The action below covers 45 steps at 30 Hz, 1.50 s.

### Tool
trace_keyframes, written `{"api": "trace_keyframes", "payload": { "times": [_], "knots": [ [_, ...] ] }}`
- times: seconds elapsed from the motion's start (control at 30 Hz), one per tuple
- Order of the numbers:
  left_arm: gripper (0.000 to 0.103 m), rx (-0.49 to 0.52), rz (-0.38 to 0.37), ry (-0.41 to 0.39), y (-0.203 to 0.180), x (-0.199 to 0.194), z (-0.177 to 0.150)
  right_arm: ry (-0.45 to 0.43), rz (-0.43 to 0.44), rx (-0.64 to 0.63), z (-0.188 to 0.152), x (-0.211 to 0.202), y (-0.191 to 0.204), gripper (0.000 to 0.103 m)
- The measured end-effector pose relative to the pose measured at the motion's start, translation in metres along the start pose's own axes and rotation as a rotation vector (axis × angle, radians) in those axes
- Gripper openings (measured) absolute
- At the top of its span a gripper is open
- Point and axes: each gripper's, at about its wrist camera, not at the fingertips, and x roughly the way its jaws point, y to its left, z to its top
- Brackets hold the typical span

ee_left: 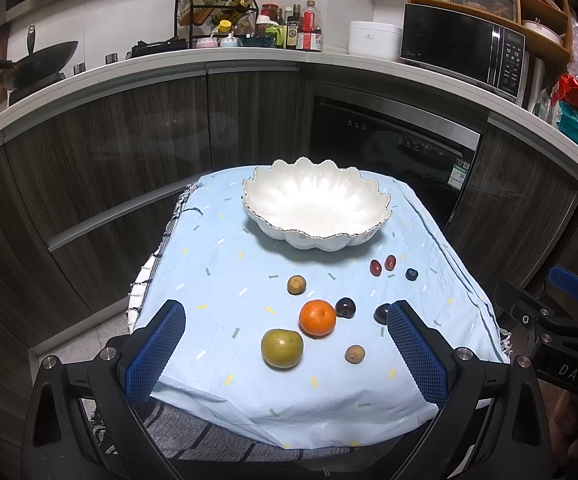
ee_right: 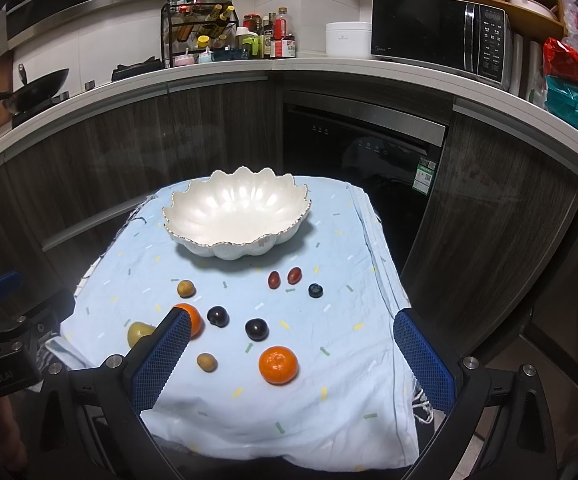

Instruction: Organize fruits

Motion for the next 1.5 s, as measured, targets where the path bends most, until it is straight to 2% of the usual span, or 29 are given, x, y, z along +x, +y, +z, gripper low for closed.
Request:
{"api": "trace_keyframes", "payload": {
  "times": [0.6,1.5],
  "knots": [
    [0.103,0.006,0.005,0.016,-0.001,0.004,-0.002,0.016,0.007,0.011,-0.002,0.003,-0.002,0.102],
    [0.103,0.065,0.03,0.101,-0.01,0.031,0.005,0.078,0.047,0.004,0.002,0.033,-0.001,0.102]
  ]
}}
